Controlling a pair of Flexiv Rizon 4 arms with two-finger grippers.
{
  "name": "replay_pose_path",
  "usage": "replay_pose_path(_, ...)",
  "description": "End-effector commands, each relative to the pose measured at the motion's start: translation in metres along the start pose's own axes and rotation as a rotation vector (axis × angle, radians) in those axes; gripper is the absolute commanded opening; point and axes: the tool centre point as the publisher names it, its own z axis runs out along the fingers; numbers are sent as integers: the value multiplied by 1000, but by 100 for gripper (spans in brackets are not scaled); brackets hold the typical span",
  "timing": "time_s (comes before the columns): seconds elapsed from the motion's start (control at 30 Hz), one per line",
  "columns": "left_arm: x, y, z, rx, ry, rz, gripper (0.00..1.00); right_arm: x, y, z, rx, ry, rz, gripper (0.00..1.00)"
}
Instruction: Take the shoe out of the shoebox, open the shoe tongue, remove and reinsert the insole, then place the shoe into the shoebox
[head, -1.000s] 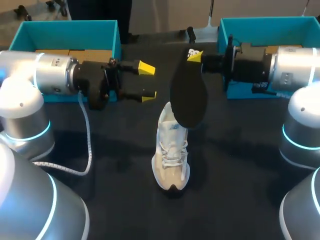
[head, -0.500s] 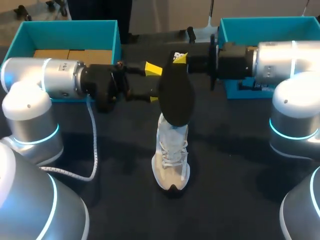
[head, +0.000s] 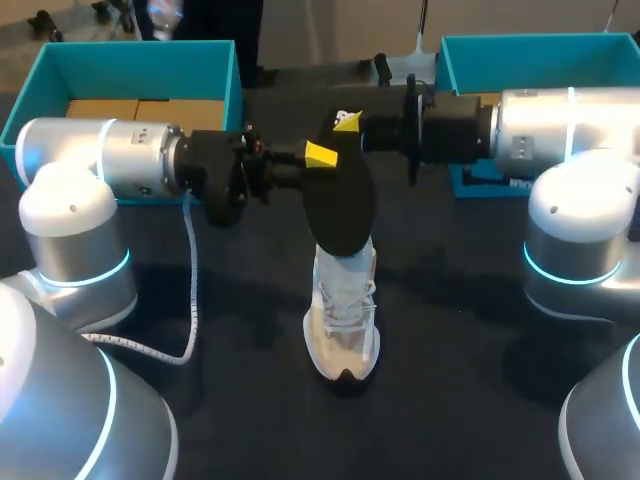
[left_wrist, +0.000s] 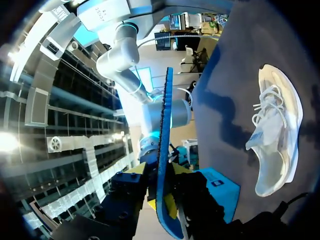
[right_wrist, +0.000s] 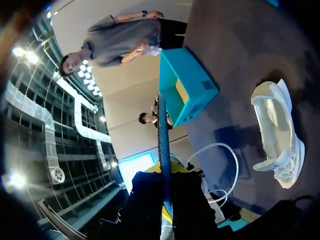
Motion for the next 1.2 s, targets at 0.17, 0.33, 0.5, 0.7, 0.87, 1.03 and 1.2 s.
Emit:
replay_pose_path(0.17, 4, 0, 4, -19, -8, 4, 0, 1, -2, 7, 7, 18, -20, 0)
replay_pose_path(0.33, 1, -2, 0, -13, -25, -4, 0, 2, -5, 0, 24, 35, -91, 100)
replay_pose_path(0.5, -2, -6, -11, 3, -33, -30, 0, -2, -8, -19, 46, 72, -227, 100)
replay_pose_path(0.7, -5, -7, -22, 17, 10, -18, 0, -8, -20, -39, 141, 85, -347, 100)
replay_pose_path(0.87, -5, -7, -22, 17, 10, -18, 0, -8, -20, -39, 141, 85, -347, 100)
replay_pose_path(1.03, -5, -7, -22, 17, 10, -18, 0, -8, -20, -39, 141, 85, -347, 100)
replay_pose_path(1.2, -5, -7, -22, 17, 10, -18, 0, -8, -20, -39, 141, 85, -347, 100)
